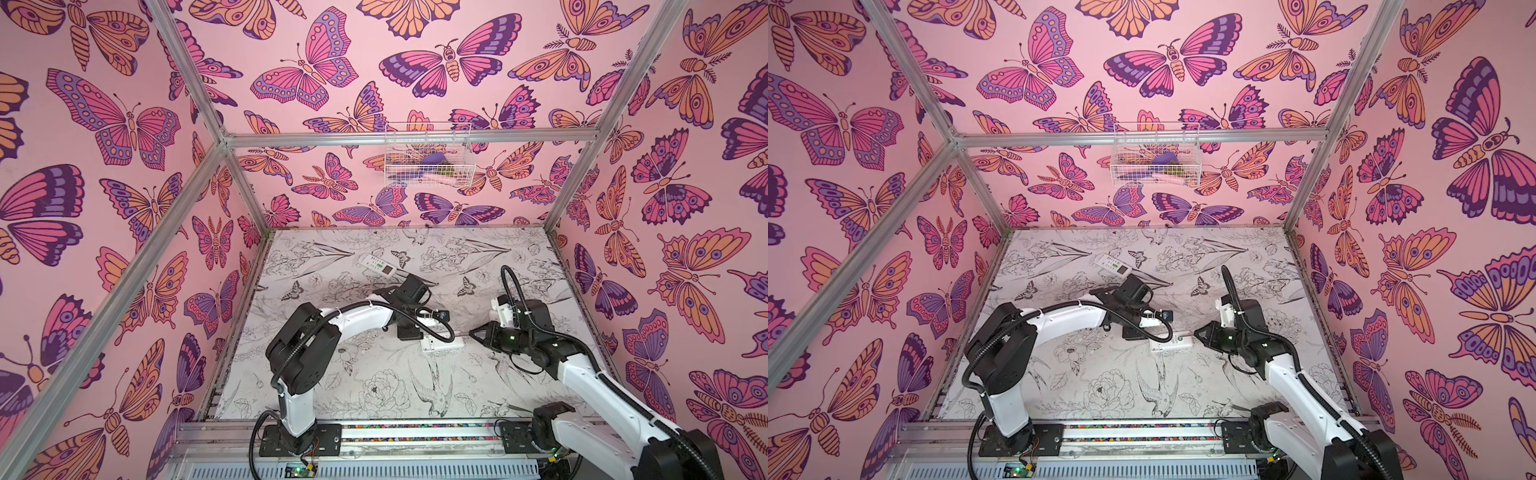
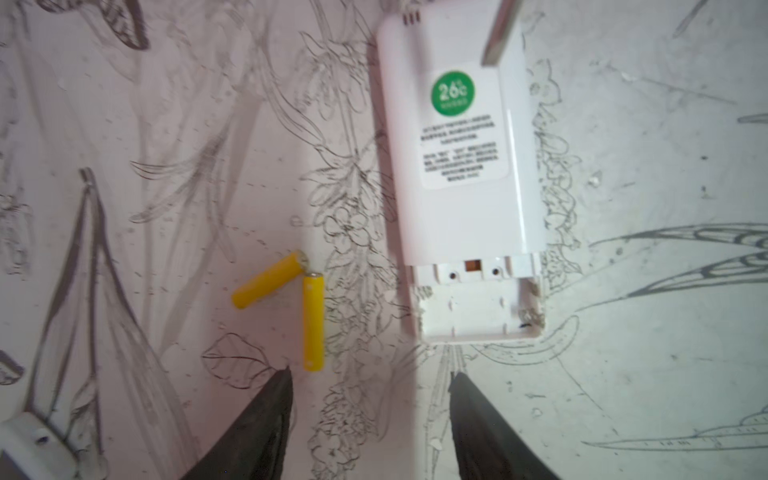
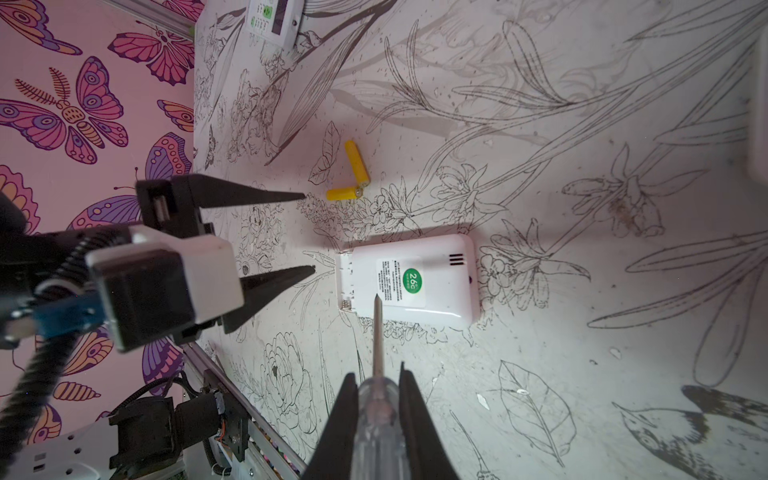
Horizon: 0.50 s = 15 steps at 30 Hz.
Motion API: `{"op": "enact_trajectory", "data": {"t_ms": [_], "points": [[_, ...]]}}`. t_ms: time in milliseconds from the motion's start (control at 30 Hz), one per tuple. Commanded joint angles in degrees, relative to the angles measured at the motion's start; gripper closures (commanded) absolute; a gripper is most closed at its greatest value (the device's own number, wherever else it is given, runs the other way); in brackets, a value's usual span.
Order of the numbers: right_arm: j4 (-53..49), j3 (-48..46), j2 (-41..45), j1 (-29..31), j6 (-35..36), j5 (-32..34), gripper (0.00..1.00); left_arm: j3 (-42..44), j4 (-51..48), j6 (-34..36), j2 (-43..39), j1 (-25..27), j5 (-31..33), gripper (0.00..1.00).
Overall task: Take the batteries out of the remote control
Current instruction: 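Set the empty remote down with the left gripper while the right lifts the screwdriver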
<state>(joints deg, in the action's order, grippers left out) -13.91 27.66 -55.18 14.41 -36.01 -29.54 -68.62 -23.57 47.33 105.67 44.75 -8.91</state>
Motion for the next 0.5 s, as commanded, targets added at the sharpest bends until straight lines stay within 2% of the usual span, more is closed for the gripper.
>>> {"op": "enact_trajectory", "data": {"t_ms": [0, 467], "points": [[0.89, 0.22, 0.32, -0.42, -0.36, 1.37, 1.00, 1.94, 1.29, -0.53, -0.71, 0.84, 0.82, 0.35], [-0.22, -0.40, 3.26, -1.07, -0.55, 3.36, 1.00, 1.72, 5.44, -0.91, 4.13, 3.66, 0.67, 0.33]]}}
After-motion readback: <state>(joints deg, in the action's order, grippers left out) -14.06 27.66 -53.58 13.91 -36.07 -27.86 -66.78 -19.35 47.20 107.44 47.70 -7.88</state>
